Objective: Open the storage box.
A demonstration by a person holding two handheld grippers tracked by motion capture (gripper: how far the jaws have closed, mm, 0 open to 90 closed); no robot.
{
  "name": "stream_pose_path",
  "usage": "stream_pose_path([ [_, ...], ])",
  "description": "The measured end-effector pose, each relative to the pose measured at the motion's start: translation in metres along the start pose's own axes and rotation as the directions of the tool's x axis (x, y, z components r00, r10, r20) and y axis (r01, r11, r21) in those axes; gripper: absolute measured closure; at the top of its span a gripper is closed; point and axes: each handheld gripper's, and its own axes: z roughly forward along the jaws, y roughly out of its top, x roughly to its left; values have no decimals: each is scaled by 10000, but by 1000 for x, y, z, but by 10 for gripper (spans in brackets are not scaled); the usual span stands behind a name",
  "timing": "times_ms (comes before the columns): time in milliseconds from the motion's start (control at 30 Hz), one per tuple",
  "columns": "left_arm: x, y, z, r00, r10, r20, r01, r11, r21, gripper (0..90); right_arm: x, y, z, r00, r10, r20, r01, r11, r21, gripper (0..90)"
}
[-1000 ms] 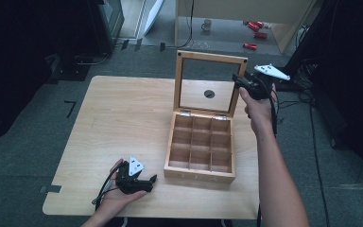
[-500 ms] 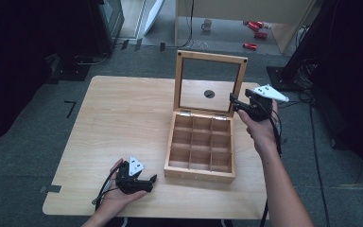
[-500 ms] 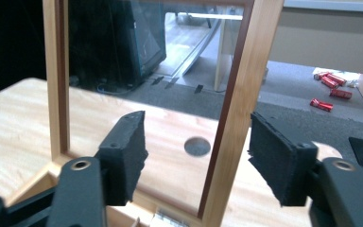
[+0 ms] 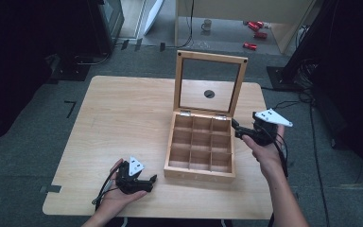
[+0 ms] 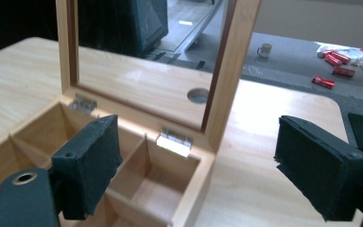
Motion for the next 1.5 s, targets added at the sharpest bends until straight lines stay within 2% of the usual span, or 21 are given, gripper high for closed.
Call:
stream_pose_path([
  [267,0,0,0,10000,-33,0,33,10000,-27,132,0,-27,-15,10000,-40,50,39,9997,253,131],
  [300,0,0,0,10000,-43,11,43,10000,-24,133,-1,-36,-20,10000,2,51,-4,9994,332,127],
  [600,0,0,0,10000,-29,-1,29,10000,-5,133,-10,-68,-36,9993,330,199,-342,9973,651,109],
  [667,0,0,0,10000,-29,-7,29,10000,-3,133,-15,-82,-41,9980,555,304,-577,9953,780,109],
  [933,0,0,0,10000,-32,-7,32,10000,-5,133,-23,-108,-49,9953,789,559,-845,9908,1056,109],
  [1033,0,0,0,10000,-16,-4,16,10000,7,133,-24,-123,-50,9933,886,742,-981,9858,1360,109],
  [1100,0,0,0,10000,-20,-5,20,10000,7,133,-24,-127,-50,9932,849,792,-958,9847,1454,109],
  [1133,0,0,0,10000,-19,-5,19,10000,6,133,-23,-136,-49,9925,796,932,-955,9788,1814,109],
  [1200,0,0,0,10000,-19,-4,19,10000,6,133,-22,-143,-48,9920,683,1061,-897,9733,2114,109],
  [1300,0,0,0,10000,-22,-3,22,10000,5,133,-20,-154,-48,9912,274,1292,-605,9638,2599,109],
  [1367,0,0,0,10000,-22,-4,22,10000,5,133,-19,-160,-46,9907,212,1341,-599,9547,2914,109],
  [1467,0,0,0,10000,-21,-7,21,10000,6,133,-18,-164,-43,9895,125,1439,-582,9465,3175,107],
  [1500,0,0,0,10000,-22,-5,22,10000,7,133,-19,-165,-42,9896,239,1415,-686,9449,3201,107],
])
